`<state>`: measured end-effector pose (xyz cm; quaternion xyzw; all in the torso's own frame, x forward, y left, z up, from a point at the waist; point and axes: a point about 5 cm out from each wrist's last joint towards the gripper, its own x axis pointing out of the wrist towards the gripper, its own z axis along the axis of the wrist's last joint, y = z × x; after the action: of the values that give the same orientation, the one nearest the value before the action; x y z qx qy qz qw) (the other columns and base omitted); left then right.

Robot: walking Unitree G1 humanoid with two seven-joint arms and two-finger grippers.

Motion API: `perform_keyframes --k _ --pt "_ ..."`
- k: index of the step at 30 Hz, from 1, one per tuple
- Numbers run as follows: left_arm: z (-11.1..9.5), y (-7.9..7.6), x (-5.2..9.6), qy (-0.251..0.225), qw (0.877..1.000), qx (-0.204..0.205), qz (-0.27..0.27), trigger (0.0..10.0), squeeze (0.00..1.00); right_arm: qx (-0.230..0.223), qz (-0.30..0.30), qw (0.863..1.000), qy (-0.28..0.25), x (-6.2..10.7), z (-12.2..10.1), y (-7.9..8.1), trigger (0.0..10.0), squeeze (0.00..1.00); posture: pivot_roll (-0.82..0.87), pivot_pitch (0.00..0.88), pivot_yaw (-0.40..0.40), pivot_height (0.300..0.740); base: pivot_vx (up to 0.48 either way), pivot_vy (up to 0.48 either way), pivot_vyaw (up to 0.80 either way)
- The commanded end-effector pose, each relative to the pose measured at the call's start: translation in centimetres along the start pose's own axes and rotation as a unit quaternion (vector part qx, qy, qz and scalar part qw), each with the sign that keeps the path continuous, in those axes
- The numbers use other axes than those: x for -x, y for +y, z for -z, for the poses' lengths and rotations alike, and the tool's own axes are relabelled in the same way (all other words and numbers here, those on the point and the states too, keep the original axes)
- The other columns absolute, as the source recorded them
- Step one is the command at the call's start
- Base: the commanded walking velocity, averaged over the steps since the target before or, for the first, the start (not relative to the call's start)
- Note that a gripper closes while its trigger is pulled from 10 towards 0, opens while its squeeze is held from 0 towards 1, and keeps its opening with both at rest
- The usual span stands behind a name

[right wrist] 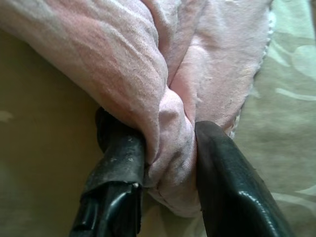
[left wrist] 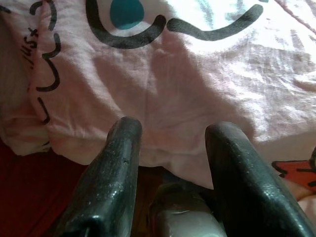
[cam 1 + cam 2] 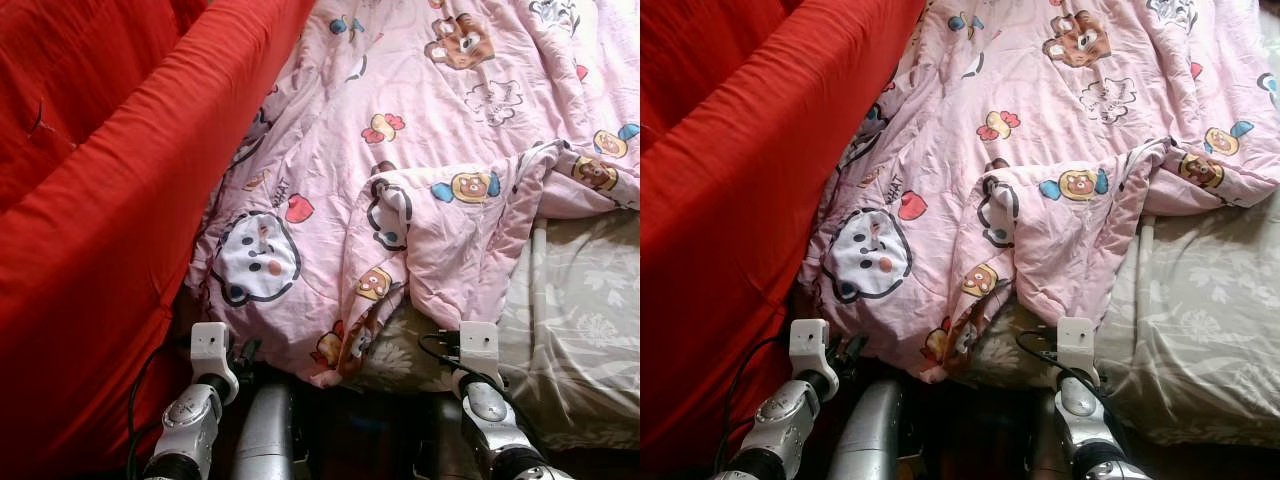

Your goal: Clean up the room

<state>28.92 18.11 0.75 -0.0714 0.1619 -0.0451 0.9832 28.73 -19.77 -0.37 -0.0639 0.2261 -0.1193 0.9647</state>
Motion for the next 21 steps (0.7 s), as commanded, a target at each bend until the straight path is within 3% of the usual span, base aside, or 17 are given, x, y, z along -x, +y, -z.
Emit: perform_keyframes --k 1,16,20,21 --pt "1.2 0.7 0.6 0.024 1.0 0.001 -0.015 10.0 0.0 -0.006 0.005 1.0 0.026 0.5 1.4 -0.2 0.0 0.0 0.02 0.25 0.112 0.628 0.0 0.0 0.0" --pt "1.5 0.3 0.2 0.048 0.998 0.007 -0.028 10.0 0.0 -0.021 0.015 1.0 0.009 0.2 0.7 -0.9 0.0 0.0 -0.03 0.186 0.102 0.628 0.0 0.0 0.0" --pt "0.7 0.4 -0.1 0.02 0.999 0.003 -0.035 10.0 0.0 -0.046 -0.002 0.999 -0.017 0.2 0.2 -0.6 0.4 0.0 -0.05 0.178 0.099 0.628 0.0 0.0 0.0" --pt "0.0 0.2 -0.4 0.001 0.999 0.005 -0.031 10.0 0.0 -0.055 -0.015 0.998 -0.032 0.2 -0.2 -0.4 10.0 0.0 -0.06 0.174 0.098 0.628 0.0 0.0 0.0"
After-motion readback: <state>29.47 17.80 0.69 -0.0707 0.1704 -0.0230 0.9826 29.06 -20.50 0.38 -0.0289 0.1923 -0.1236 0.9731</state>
